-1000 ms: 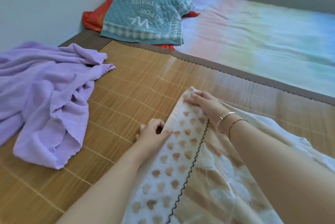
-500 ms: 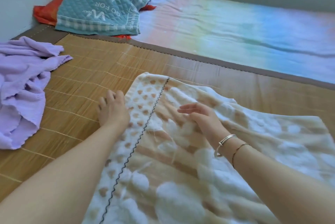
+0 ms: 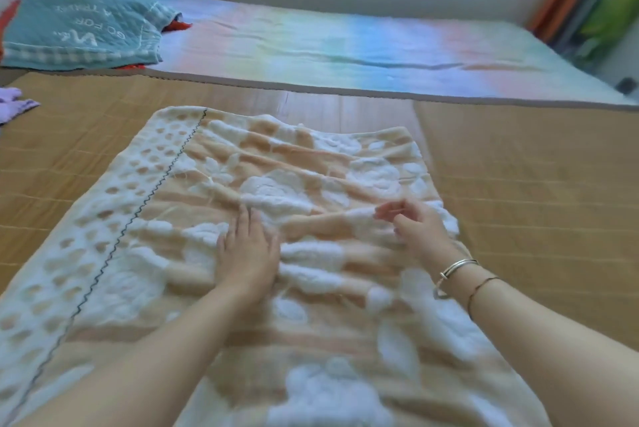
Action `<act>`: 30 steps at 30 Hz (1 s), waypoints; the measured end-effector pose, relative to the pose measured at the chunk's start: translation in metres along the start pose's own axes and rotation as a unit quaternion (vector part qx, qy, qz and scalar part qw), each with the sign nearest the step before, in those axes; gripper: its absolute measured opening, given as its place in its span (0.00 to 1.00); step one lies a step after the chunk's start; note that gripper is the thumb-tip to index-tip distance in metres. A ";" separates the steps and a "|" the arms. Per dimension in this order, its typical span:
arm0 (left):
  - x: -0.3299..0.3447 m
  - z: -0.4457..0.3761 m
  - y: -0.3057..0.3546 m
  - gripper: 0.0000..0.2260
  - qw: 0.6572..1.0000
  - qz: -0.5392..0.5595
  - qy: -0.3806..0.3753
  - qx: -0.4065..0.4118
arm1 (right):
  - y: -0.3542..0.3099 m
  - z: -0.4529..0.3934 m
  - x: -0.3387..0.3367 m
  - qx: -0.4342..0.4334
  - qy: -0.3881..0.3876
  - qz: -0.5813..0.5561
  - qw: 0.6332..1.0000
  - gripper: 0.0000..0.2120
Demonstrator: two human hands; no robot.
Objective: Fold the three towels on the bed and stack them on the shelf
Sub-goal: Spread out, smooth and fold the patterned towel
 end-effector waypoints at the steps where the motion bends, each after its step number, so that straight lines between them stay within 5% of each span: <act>1: 0.002 0.016 0.003 0.30 1.000 0.006 -0.003 0.002 | 0.000 0.020 -0.014 -0.006 0.007 0.009 1.000 0.17; 11: 0.023 0.171 -0.051 0.29 0.999 0.009 -0.048 0.014 | 0.028 0.223 -0.138 0.077 0.102 0.170 0.977 0.08; 15: 0.009 0.214 -0.064 0.23 0.997 0.022 -0.061 0.047 | 0.052 0.301 -0.148 0.201 0.019 0.259 0.944 0.20; 20: -0.003 0.237 -0.081 0.28 0.996 -0.005 -0.070 0.064 | 0.041 0.326 -0.118 0.193 -0.090 0.299 0.930 0.41; 26: -0.006 0.230 -0.124 0.36 0.994 -0.023 -0.103 0.020 | 0.014 0.324 -0.117 0.100 0.047 0.276 0.955 0.20; 30: -0.007 0.229 -0.132 0.41 0.995 -0.035 -0.092 0.016 | -0.014 0.325 -0.129 0.026 0.104 0.301 0.948 0.18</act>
Point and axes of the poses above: each hand's wrist, its own z-axis away from the middle knuckle, its own x-axis out of the palm, y = z × x, the point moved 9 cm from there along -z, towards the middle knuckle, and after that the axes turned 14 degrees about -x, right-handed, at the moved point
